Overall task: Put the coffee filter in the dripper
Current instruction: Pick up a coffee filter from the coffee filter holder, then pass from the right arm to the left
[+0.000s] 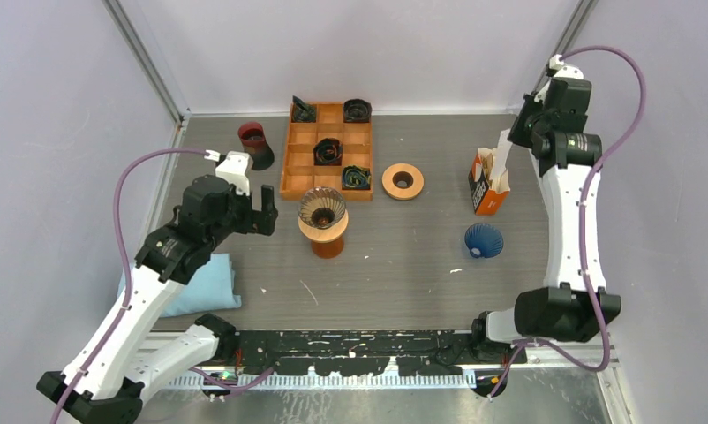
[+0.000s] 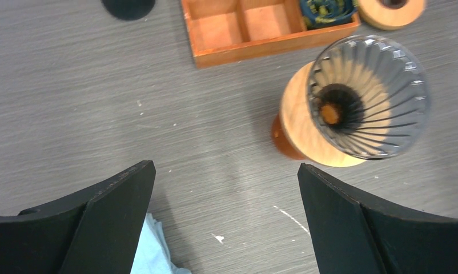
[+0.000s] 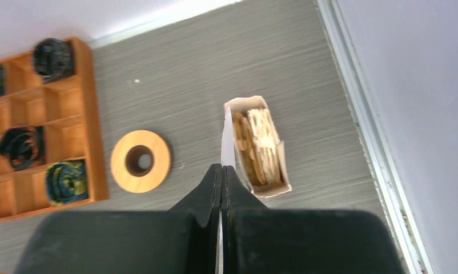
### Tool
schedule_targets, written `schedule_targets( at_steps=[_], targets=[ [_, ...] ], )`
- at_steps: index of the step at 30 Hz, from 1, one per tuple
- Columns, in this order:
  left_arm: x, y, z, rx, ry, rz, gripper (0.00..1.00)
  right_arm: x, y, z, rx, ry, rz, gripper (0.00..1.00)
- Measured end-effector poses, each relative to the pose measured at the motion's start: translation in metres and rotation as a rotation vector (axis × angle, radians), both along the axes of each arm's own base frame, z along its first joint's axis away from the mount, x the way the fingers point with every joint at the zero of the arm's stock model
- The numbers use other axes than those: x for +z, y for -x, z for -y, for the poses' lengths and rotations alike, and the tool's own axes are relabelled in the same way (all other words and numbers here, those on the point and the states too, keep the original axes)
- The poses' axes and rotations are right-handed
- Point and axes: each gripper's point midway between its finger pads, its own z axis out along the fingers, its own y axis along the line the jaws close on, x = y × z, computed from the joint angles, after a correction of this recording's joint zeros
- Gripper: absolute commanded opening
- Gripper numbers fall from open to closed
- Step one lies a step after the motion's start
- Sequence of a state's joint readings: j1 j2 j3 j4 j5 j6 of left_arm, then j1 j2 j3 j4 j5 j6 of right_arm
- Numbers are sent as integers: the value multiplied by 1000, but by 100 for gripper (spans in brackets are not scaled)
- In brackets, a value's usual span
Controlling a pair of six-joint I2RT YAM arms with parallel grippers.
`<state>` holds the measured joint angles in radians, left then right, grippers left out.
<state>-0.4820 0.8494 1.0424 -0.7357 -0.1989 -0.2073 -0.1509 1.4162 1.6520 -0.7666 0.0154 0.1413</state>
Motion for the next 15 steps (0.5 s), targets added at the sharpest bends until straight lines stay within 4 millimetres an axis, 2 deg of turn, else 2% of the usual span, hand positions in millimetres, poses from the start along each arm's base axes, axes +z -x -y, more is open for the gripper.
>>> schedule_targets(
  at_steps=[6, 10, 15],
  targets=[
    [35, 8, 21, -89, 119, 45, 99, 33, 26, -33, 101, -79, 117, 1],
    [47, 15, 36, -146, 199, 41, 99, 41, 35, -59, 187, -140, 156, 1],
    [50, 16, 58, -214, 282, 1, 99, 43, 42, -103, 326, -216, 172, 1]
  ],
)
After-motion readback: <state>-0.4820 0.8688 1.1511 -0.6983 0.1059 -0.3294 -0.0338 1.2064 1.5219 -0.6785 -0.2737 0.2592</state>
